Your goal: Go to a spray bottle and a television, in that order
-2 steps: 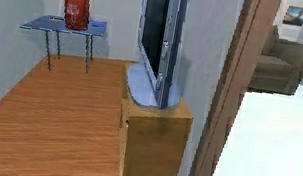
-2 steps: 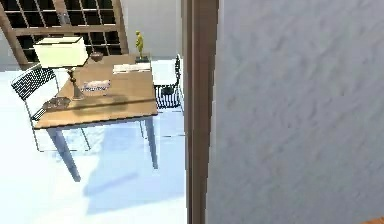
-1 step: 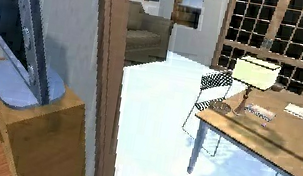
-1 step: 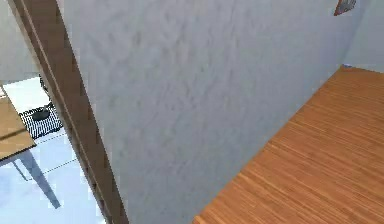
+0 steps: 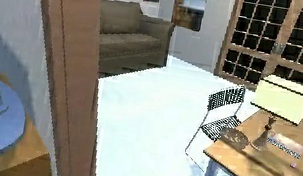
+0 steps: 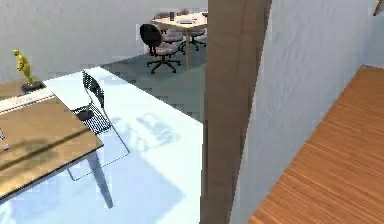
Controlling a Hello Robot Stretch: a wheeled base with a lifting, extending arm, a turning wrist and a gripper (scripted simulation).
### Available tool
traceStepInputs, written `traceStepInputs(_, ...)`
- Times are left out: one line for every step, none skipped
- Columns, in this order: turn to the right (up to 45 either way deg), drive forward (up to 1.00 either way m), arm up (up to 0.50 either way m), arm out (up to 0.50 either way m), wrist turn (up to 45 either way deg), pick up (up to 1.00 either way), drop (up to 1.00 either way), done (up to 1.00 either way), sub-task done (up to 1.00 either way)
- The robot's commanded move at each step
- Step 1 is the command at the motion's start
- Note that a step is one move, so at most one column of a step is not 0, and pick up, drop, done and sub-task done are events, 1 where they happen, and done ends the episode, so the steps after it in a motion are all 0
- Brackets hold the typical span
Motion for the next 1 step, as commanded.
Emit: traceStepInputs(45.0, 0.0, 0.0, 0.0, 0.0, 0.0, 0.0, 0.0, 0.0)
